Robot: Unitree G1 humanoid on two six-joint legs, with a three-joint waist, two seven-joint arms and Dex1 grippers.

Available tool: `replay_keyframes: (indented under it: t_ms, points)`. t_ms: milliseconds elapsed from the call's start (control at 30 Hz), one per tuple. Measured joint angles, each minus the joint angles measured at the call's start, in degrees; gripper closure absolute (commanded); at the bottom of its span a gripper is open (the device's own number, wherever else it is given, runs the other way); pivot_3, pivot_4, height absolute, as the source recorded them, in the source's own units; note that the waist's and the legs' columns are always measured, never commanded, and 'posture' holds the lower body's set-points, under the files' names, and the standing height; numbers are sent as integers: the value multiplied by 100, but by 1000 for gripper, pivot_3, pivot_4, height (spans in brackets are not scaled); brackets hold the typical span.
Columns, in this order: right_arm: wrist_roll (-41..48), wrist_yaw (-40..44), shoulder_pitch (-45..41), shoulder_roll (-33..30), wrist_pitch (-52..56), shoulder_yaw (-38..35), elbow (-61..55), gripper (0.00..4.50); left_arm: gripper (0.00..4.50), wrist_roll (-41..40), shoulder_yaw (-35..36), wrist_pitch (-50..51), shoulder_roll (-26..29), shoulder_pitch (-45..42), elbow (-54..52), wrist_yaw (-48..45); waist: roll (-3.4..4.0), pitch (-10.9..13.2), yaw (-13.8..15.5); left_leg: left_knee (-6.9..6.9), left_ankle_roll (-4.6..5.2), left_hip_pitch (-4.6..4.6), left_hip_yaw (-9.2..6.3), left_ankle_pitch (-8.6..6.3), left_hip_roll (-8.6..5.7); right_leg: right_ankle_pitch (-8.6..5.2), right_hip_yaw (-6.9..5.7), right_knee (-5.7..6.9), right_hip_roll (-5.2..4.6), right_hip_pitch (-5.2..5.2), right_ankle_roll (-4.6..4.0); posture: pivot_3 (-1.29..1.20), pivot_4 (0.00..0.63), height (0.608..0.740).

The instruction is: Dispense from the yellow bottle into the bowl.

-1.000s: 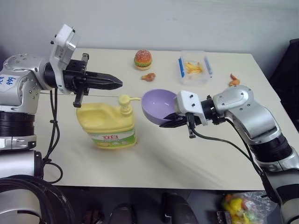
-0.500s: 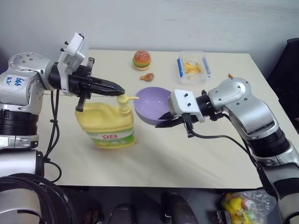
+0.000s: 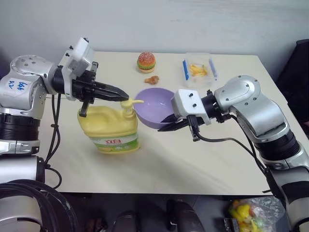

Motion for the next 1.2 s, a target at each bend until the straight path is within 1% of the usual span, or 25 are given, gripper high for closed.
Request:
replay_keyframes:
  t_ms: [333,700,867,967,1033,1200]
  points:
    - [-12,51,-43,-9,-12,0,39,4500,4493,258,-264,-928,6,-162,192,-1,1,-1,5,6,0,4,2,0,-1,0,-3,6,-1,6,0,0,150,740]
    - [-174,174,-43,-37,-139,9,163,4500,4493,283,-848,-1640,115,-480,340,-2,4,-4,9,7,0,16,1,0,-1,0,-2,7,-2,18,0,0,150,740]
    - [-189,172,-41,-27,-141,9,167,4500,4493,228,-896,-1450,112,-558,401,-2,4,-4,8,6,0,16,-1,0,-1,0,-2,8,-2,17,0,0,150,740]
    - [-193,170,-40,-27,-141,10,166,4500,4493,150,-818,-1111,80,-562,447,-2,4,-4,10,7,1,14,-4,0,-1,0,-2,8,-2,17,0,0,150,740]
    - [-195,170,-37,-27,-145,10,166,4500,4493,2,-745,-678,73,-562,473,-2,3,-3,7,7,1,10,-12,0,-1,0,-2,8,-2,14,0,0,150,740]
    - [-200,175,-36,-27,-161,9,166,4500,4493,-197,-655,-176,72,-487,346,-2,3,-3,3,6,1,4,-23,0,-1,0,-2,7,-2,6,0,0,150,740]
